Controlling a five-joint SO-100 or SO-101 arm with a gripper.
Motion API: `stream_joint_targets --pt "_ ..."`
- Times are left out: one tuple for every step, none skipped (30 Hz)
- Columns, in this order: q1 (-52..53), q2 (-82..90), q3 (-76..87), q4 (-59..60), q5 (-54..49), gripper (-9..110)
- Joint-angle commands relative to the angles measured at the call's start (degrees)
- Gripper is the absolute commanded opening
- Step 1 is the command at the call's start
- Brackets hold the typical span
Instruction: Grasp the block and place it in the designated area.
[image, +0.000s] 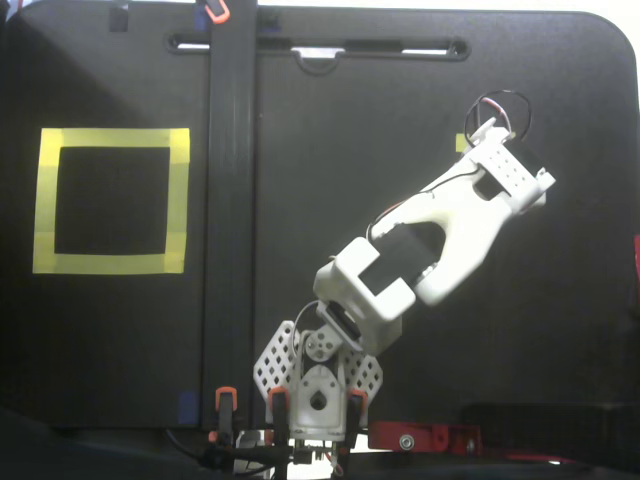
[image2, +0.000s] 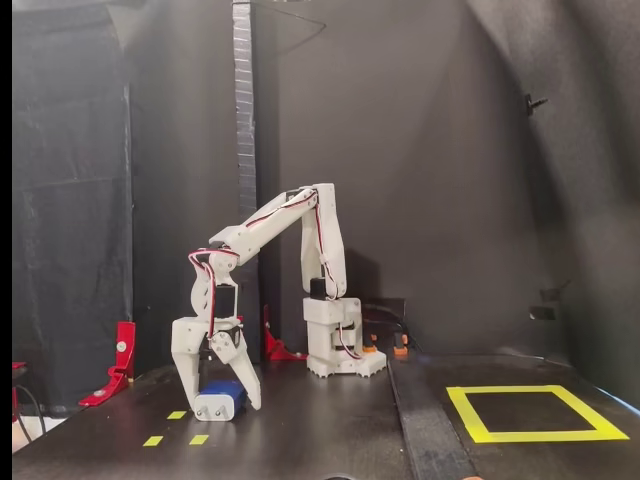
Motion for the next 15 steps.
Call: stream_joint_targets --pt "-0.53 0.18 0.18 -0.18 -0.26 35" --pt "-0.53 0.18 0.26 -0.18 -0.26 35" --pt "-0.62 0.18 0.35 -0.26 -0.26 35" --pt "-0.62 0.18 0.44 -0.44 -0.35 33" --pt "-0.7 0.18 0.53 -0.7 -0.35 30" --pt "-0.79 0.18 0.7 -0.88 -0.35 27" --pt "-0.88 0.18 0.97 -1.14 -0.35 24" --pt "-0.97 0.18 1.32 -1.67 -0.35 23" --pt "-1.05 0.18 1.76 -2.2 -0.35 21" --pt "-1.05 0.18 2.11 -2.64 -0.35 21" --pt "-1.05 0.18 2.37 -2.9 -0.35 20" --pt "-1.05 0.18 2.55 -2.99 -0.44 20" --pt "-1.14 0.18 2.55 -2.99 -0.44 20" --pt "-1.14 0.26 2.55 -2.99 -0.44 20" --pt "-1.14 0.26 2.64 -2.99 -0.44 20"
